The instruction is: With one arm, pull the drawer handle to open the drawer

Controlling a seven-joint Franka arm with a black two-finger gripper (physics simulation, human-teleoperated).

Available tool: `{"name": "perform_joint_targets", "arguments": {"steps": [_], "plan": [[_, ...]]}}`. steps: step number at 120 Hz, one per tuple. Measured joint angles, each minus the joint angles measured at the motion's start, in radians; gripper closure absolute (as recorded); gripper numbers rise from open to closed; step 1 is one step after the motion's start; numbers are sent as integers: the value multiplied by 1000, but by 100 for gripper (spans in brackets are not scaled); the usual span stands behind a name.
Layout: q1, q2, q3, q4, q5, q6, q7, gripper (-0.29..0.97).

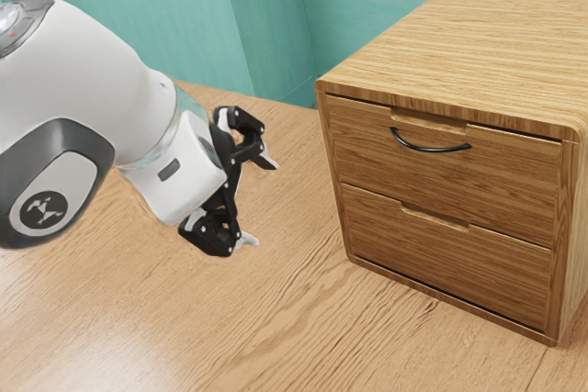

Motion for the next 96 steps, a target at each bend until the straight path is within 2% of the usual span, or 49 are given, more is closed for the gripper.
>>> {"name": "perform_joint_targets", "arguments": {"steps": [17,36,48,52,63,69,79,96], "plan": [[2,149,-75,173,-35,75,49,0],[3,251,-108,241,-65,91,74,0],[18,274,-126,267,-71,55,82,0],[44,275,-153,272,-69,37,83,0],[242,267,-363,293,-66,-2,84,0],[310,264,-434,304,-66,-18,84,0],[350,260,-472,310,-66,-34,84,0],[381,273,-482,337,-63,-45,85,0]]}}
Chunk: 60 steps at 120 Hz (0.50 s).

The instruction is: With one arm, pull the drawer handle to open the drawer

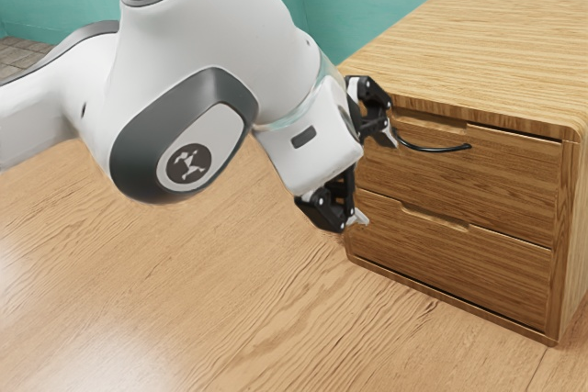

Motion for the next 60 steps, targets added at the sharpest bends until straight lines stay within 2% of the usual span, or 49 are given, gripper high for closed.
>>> {"name": "perform_joint_targets", "arguments": {"steps": [28,44,60], "plan": [[21,44,-35,48,3,-5,0,0],[66,-4,-46,34,-16,-9,0,0],[111,-17,-102,30,-27,-12,-3,0]]}}
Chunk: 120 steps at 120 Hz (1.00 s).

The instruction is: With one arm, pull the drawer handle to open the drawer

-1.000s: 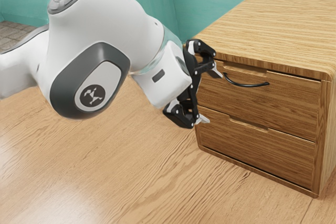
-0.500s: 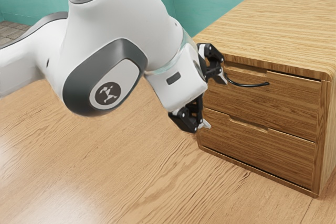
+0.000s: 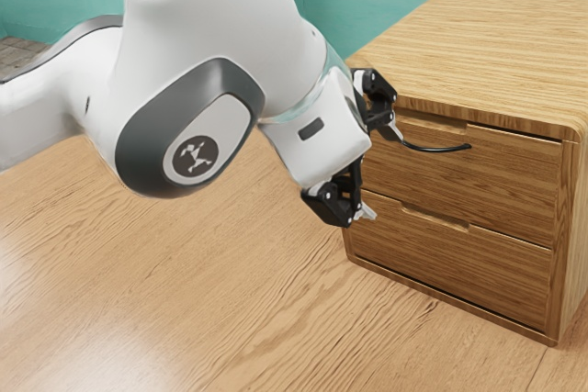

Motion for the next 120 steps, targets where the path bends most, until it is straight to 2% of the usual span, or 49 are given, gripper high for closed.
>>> {"name": "perform_joint_targets", "arguments": {"steps": [25,120], "plan": [[13,92,-33,17,2,29,-1,0],[15,168,-51,23,75,132,43,0]]}}
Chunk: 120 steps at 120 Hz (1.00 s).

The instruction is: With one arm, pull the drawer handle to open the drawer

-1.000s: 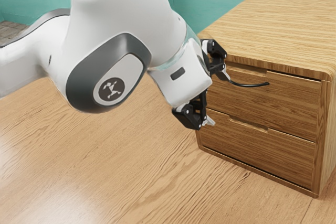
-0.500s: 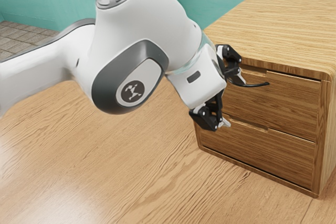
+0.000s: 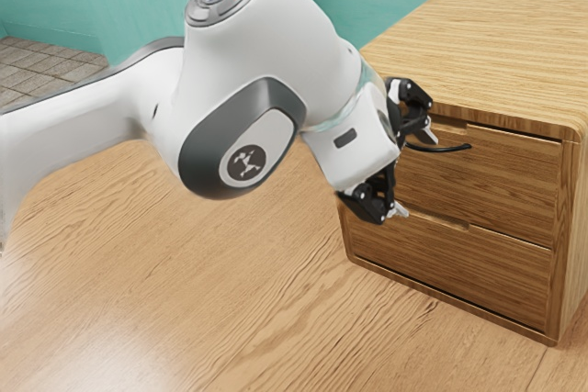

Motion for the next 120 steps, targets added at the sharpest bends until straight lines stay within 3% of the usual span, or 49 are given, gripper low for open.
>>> {"name": "perform_joint_targets", "arguments": {"steps": [68,120], "plan": [[12,31,5,-22,30,39,8,0],[21,-86,7,-127,17,94,-26,3]]}}
